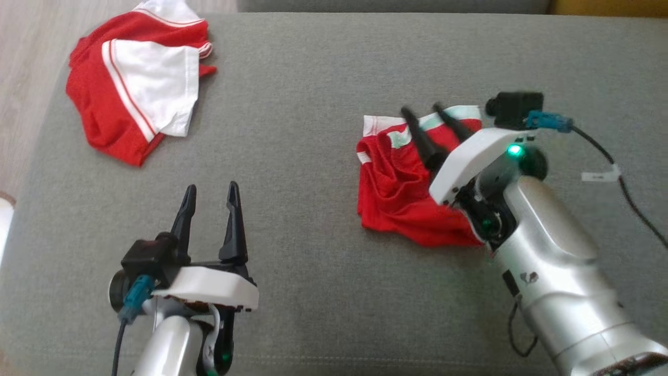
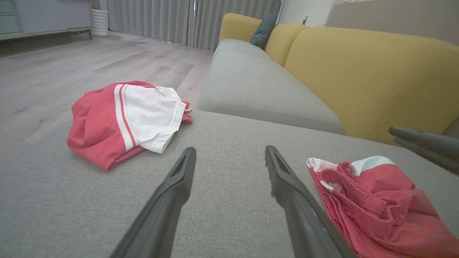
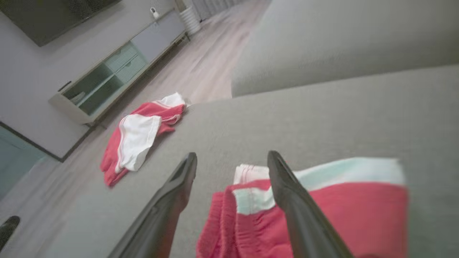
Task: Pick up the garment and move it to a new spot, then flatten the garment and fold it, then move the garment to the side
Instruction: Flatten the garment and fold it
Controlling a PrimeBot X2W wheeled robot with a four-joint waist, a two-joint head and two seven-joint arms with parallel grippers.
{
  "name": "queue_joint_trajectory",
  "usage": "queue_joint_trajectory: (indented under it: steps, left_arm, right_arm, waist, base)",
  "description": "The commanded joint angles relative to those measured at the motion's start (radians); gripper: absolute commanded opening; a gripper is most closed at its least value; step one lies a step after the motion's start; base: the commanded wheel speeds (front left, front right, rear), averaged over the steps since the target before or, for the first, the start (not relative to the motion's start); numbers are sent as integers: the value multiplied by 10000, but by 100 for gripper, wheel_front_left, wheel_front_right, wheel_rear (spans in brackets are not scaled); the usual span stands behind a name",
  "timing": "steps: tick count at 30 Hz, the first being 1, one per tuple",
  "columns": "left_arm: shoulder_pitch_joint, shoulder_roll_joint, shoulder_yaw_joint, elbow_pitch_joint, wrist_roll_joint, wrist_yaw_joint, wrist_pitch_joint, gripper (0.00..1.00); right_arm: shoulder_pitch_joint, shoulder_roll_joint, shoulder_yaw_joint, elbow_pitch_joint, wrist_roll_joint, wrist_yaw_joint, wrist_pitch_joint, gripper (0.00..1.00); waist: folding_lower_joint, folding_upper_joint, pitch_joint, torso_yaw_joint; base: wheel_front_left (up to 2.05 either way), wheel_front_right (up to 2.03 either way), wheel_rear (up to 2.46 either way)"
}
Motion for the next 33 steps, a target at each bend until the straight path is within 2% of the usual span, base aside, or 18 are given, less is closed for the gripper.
queue_joint_trajectory:
  steps: [1, 11, 19, 22, 28, 33]
  left_arm:
    - [-243, 5, 273, -336, -20, 58, -120, 100]
    - [-6, 3, 591, -474, 54, 118, -120, 100]
    - [507, 198, 964, -519, 229, 68, -120, 100]
    - [732, 195, 1039, -582, 260, 69, -120, 100]
    - [1141, 155, 985, -543, 294, 67, -120, 100]
    - [1336, 121, 923, -495, 311, 66, -120, 100]
  right_arm:
    - [-526, 190, -52, -265, -583, 65, -547, 100]
    - [660, 10, -2177, -546, -3682, 65, -3122, 100]
    - [2895, 160, -3785, -2236, -5371, 65, -3689, 100]
    - [3704, 193, -4004, -3024, -5559, 65, -3619, 100]
    - [4985, 201, -4247, -4334, -5055, 65, -3278, 100]
    - [5627, 202, -4331, -4918, -4858, 65, -3075, 100]
  waist:
    - [0, 0, -64, -95]
    - [0, 0, -581, -530]
    - [0, 0, -1108, -681]
    - [0, 0, -1302, -701]
    - [0, 0, -1625, -655]
    - [0, 0, -1743, -613]
  base:
    - [0, 0, 0]
    - [0, 0, 0]
    - [0, 0, 0]
    - [0, 0, 0]
    - [0, 0, 0]
    - [0, 0, 0]
